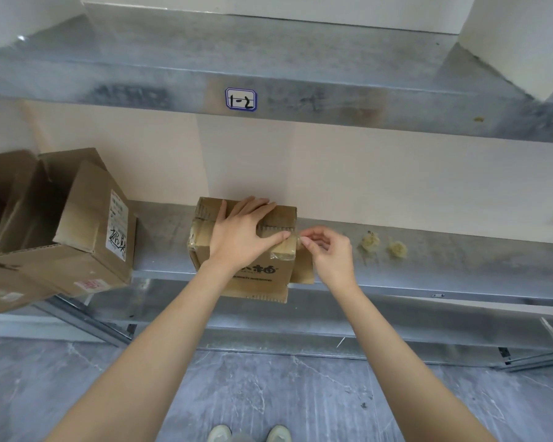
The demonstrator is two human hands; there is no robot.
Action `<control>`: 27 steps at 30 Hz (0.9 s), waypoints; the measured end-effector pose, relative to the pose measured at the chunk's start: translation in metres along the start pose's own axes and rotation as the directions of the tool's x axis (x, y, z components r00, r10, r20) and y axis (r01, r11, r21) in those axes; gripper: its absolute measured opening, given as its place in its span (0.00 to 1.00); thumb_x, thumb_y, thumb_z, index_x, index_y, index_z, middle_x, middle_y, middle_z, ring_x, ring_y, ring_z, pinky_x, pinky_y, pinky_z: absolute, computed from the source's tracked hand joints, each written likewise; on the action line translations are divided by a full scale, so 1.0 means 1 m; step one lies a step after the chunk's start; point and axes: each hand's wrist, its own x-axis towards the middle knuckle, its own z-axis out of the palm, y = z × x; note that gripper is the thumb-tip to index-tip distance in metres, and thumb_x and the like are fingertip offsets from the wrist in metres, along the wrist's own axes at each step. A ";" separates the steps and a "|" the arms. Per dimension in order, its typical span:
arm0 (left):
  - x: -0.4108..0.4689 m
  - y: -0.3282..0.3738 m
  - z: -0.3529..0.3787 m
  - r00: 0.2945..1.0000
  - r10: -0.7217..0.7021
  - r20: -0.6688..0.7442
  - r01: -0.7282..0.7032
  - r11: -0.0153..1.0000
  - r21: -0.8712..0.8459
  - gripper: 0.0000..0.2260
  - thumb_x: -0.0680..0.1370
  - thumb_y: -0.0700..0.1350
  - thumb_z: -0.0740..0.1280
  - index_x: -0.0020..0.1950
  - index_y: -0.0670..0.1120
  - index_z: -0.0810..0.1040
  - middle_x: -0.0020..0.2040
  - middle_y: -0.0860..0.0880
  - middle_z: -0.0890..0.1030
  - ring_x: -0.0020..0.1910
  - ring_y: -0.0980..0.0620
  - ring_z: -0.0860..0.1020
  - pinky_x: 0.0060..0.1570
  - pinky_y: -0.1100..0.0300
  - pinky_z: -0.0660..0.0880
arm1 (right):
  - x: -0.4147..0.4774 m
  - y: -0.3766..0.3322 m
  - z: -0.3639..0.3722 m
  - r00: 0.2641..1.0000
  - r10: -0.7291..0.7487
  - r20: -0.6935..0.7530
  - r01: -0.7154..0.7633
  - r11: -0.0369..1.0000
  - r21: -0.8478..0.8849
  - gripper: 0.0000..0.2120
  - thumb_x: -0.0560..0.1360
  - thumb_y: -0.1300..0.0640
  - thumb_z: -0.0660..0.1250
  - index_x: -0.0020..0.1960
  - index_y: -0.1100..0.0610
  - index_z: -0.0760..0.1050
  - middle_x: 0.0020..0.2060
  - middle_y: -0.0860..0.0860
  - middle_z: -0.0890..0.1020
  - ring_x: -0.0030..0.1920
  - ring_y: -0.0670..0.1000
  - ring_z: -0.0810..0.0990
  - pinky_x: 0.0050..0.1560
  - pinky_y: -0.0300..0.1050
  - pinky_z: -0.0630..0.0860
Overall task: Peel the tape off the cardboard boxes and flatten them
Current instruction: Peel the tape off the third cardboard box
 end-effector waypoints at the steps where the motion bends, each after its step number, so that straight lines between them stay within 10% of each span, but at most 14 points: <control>1: 0.001 0.000 0.000 1.000 -0.005 0.001 0.005 1.000 -0.002 0.34 0.73 0.74 0.58 0.73 0.58 0.69 0.74 0.61 0.68 0.76 0.57 0.61 0.76 0.44 0.51 | 0.000 0.000 -0.002 1.000 -0.020 0.018 0.021 1.000 -0.023 0.11 0.75 0.67 0.69 0.43 0.51 0.79 0.38 0.45 0.82 0.39 0.40 0.80 0.45 0.32 0.75; 10: 0.004 -0.001 0.002 0.999 -0.041 0.011 0.041 0.999 -0.013 0.33 0.73 0.73 0.59 0.73 0.59 0.70 0.73 0.62 0.68 0.76 0.58 0.61 0.76 0.45 0.50 | -0.016 -0.002 -0.032 0.969 -0.077 0.234 0.082 0.997 -0.010 0.12 0.76 0.68 0.66 0.43 0.51 0.78 0.39 0.43 0.81 0.42 0.46 0.79 0.48 0.37 0.75; 27: 0.000 0.002 0.001 0.999 -0.048 -0.009 0.047 0.998 -0.043 0.31 0.73 0.72 0.62 0.73 0.59 0.70 0.73 0.62 0.69 0.76 0.59 0.60 0.76 0.47 0.48 | -0.019 0.007 0.002 0.994 -0.104 0.020 0.106 0.963 -0.248 0.17 0.73 0.48 0.73 0.61 0.49 0.81 0.52 0.46 0.76 0.55 0.45 0.72 0.55 0.33 0.67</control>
